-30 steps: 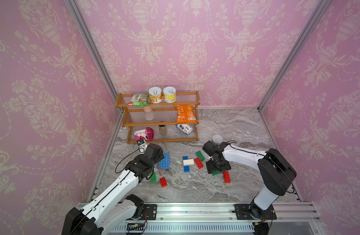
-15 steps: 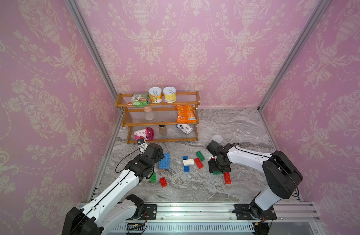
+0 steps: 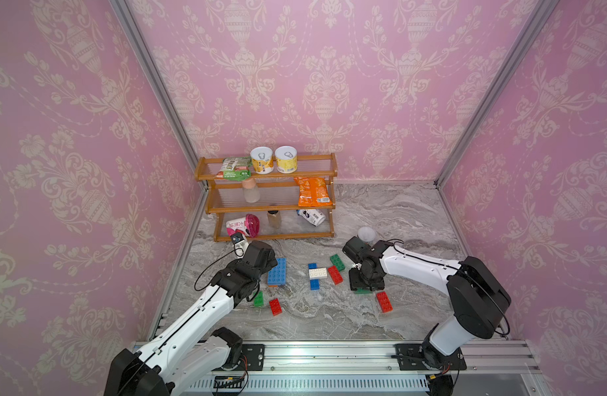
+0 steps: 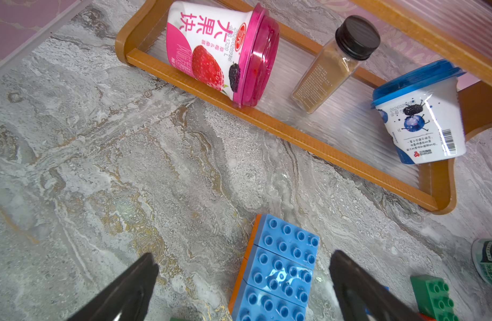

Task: Assemble a rectangle with lego
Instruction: Pick up the lego brick from the center of the board, then assemble the lego brick with the lego brick.

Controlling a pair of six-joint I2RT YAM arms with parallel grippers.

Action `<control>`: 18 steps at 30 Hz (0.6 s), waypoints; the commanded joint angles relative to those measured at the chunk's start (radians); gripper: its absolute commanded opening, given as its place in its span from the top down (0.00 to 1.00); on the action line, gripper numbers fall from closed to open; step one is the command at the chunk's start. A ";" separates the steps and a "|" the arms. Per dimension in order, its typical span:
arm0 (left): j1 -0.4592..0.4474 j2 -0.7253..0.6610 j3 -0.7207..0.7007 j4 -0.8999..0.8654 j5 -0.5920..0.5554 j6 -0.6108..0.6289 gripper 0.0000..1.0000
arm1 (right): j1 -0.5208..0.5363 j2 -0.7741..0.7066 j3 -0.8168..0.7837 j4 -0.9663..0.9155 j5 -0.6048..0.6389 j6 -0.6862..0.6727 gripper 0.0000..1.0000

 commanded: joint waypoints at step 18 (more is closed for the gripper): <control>0.009 -0.037 -0.001 -0.035 -0.028 0.011 0.01 | 0.097 0.440 0.788 -0.249 -0.001 -0.024 0.79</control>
